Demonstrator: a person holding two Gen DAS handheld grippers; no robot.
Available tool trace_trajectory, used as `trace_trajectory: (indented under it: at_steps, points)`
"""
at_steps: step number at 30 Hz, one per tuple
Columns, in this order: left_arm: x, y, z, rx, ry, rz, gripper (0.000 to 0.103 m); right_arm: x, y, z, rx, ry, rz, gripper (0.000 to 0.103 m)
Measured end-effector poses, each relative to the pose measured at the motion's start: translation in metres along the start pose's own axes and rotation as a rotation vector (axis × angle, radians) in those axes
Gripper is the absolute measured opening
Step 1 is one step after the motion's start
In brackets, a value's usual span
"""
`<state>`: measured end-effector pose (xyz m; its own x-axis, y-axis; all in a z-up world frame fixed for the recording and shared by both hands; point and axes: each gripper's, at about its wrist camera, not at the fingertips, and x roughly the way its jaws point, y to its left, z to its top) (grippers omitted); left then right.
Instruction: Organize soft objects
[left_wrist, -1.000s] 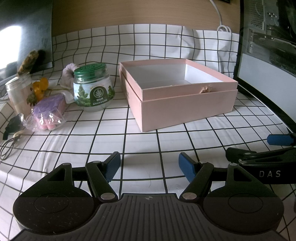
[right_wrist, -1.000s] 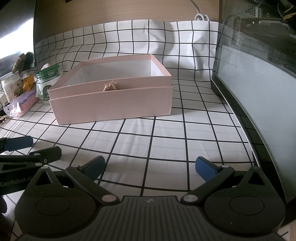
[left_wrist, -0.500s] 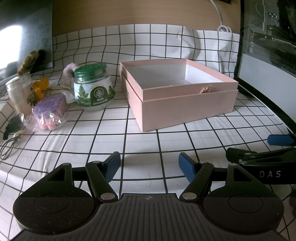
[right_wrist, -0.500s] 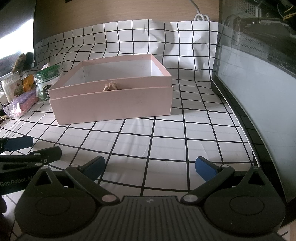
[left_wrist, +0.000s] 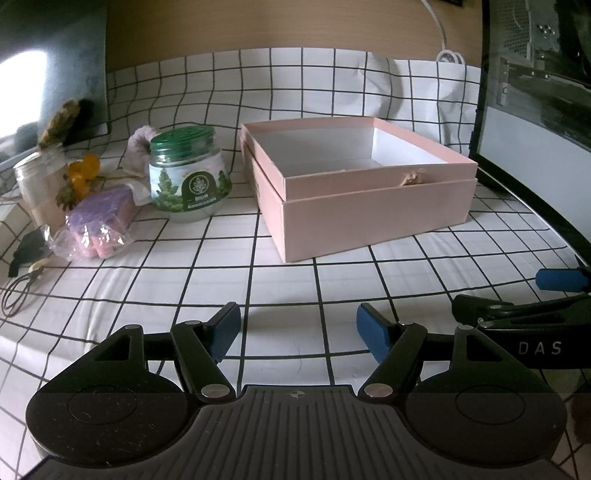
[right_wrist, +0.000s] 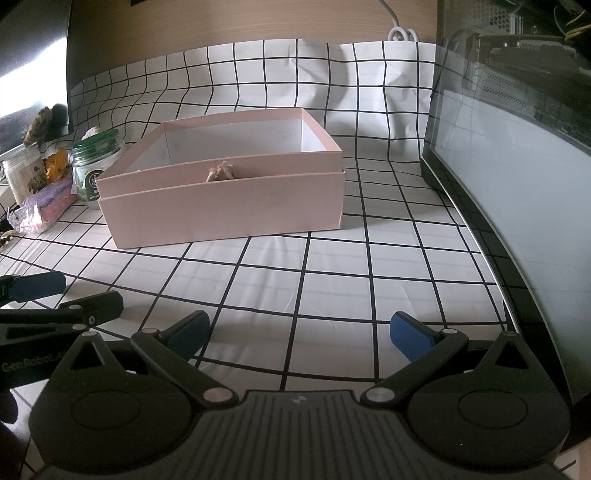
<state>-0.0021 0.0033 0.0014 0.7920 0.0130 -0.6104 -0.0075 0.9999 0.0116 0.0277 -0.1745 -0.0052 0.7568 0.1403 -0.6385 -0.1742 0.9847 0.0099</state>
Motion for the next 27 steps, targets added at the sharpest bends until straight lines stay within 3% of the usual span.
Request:
trace_trajectory:
  at_steps: [15,18,22,27]
  points:
    - [0.003,0.000,0.001,-0.003,0.002,-0.002,0.075,0.000,0.000,0.000,0.001,0.000,0.001,0.103]
    - [0.001,0.006,0.002,-0.012,0.003,-0.050,0.076,0.000,-0.001,0.010,0.012,0.064,0.007,0.103]
    - [-0.011,0.033,0.012,-0.065,0.052,-0.158,0.074,0.007,0.004,0.025,0.051,0.171,-0.050,0.103]
    - [-0.040,0.103,0.042,-0.108,0.016,-0.150,0.074,0.012,0.014,0.031,0.084,0.238,-0.084,0.103]
